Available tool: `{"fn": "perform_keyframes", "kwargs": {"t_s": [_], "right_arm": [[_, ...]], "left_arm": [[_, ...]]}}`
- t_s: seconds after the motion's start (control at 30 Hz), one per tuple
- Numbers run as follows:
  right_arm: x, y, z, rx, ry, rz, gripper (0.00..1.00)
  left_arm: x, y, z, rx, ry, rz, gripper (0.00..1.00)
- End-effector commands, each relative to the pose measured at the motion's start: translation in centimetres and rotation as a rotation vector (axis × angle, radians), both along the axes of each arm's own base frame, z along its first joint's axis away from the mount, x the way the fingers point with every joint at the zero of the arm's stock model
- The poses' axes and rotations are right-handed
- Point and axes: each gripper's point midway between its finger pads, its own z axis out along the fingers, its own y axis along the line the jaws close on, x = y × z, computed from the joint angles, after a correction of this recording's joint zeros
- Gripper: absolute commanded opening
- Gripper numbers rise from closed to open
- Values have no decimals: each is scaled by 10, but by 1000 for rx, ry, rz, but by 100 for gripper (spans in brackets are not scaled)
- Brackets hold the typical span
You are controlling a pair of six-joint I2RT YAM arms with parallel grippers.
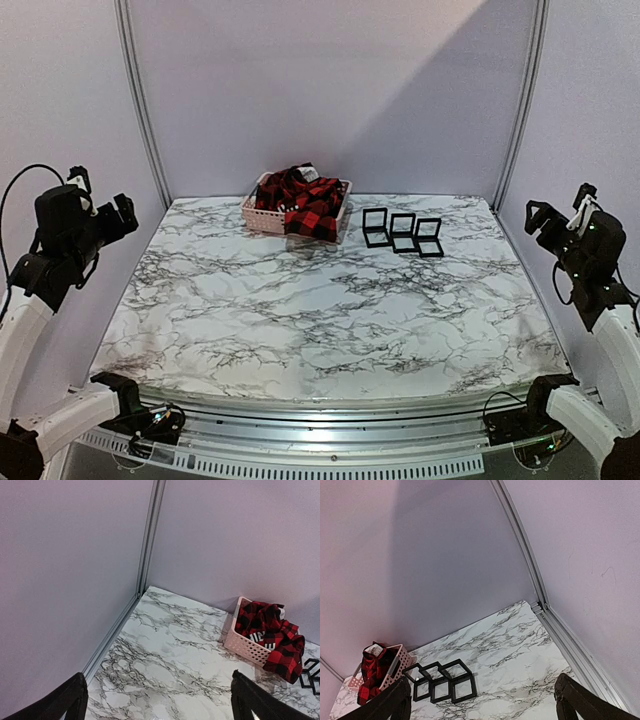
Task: Remove the brooch from the garment
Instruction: Pick up the crumpled clothing from the bin.
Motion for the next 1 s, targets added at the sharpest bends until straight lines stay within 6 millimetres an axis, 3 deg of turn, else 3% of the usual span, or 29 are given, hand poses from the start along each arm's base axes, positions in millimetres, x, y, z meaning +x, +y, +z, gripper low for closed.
{"fn": "perform_keyframes", "kwargs": {"t_s": [0.0,0.3,0.4,0.57,0.77,0.97], "right_arm": [[0,-2,6,-6,11,-8,99],[0,0,3,-19,52,2,99],[-3,8,5,-18,44,51,99],[1,32,0,9,76,188,99],[5,59,-15,58,127,327,99],[4,77,-21,91,127,419,99]], "left_arm": [[3,2,-2,6,6,7,99],[4,13,-15,50,56,64,99],[18,-8,-25,29,102,-40,97],[46,-73,-30,17,169,-219,95],[78,-167,-16,26,173,-402,96],[116,-265,-33,-4,212,-572,99]]}}
